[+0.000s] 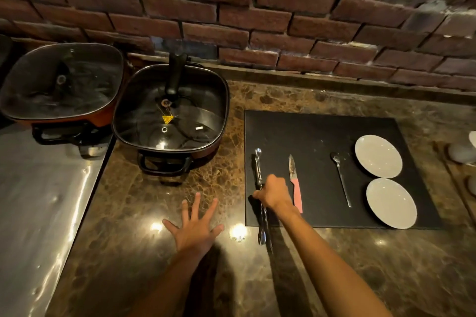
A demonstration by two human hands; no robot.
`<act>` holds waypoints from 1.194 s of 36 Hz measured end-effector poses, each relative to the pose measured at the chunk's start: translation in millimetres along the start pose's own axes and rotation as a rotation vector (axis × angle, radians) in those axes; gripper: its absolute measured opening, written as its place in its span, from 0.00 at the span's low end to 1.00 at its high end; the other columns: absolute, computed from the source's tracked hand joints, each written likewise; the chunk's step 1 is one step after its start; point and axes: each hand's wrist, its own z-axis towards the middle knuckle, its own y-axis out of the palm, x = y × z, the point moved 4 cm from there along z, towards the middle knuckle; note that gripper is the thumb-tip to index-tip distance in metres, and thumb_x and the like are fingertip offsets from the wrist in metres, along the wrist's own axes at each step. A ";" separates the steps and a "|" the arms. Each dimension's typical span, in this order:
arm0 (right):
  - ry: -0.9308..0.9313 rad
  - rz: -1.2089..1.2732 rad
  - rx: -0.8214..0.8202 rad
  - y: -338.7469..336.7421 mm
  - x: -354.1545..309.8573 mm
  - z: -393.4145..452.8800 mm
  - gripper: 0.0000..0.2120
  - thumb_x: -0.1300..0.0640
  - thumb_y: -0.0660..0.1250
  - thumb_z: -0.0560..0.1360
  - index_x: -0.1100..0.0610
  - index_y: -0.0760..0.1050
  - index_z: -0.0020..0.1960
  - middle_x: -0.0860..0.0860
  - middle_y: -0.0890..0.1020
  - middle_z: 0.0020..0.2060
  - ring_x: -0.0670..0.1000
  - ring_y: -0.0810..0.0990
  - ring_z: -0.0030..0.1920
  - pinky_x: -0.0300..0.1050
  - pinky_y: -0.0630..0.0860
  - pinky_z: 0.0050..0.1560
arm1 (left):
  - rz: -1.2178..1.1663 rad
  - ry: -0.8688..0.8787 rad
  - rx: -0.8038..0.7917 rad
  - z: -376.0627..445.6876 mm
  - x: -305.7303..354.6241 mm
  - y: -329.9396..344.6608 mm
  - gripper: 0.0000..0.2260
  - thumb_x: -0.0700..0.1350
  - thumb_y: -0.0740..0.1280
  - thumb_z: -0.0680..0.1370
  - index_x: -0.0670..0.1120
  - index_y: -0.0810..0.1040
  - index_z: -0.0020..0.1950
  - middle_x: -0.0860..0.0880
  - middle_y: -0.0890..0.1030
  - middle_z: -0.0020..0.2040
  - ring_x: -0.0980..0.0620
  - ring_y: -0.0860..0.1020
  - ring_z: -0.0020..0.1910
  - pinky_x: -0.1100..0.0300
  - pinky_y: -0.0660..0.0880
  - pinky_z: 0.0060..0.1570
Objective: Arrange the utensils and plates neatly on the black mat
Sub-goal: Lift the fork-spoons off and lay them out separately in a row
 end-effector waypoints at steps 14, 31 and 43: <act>0.014 0.041 0.006 -0.3 -8.9 47.1 0.08 0.61 0.70 0.72 0.63 0.74 0.39 0.64 0.82 0.46 0.64 0.83 0.47 0.48 0.74 0.41 | -0.003 -0.020 -0.087 24.5 11.2 -12.0 0.41 0.73 0.59 0.73 0.79 0.24 0.63 0.60 0.24 0.75 0.41 0.32 0.79 0.15 0.40 0.60; 0.026 0.182 0.149 -31.8 36.1 41.1 0.10 0.60 0.68 0.78 0.67 0.80 0.42 0.63 0.83 0.41 0.60 0.84 0.44 0.53 0.81 0.48 | 0.015 -0.023 -0.072 26.1 10.1 -9.1 0.41 0.75 0.58 0.71 0.78 0.26 0.66 0.57 0.30 0.79 0.41 0.35 0.80 0.14 0.38 0.58; 0.046 -0.020 0.154 -26.6 37.5 36.2 0.12 0.61 0.62 0.80 0.69 0.78 0.55 0.66 0.80 0.50 0.66 0.82 0.52 0.57 0.80 0.54 | 0.015 -0.019 -0.112 25.1 11.8 -12.1 0.40 0.75 0.57 0.72 0.78 0.25 0.65 0.58 0.25 0.76 0.41 0.32 0.79 0.15 0.36 0.57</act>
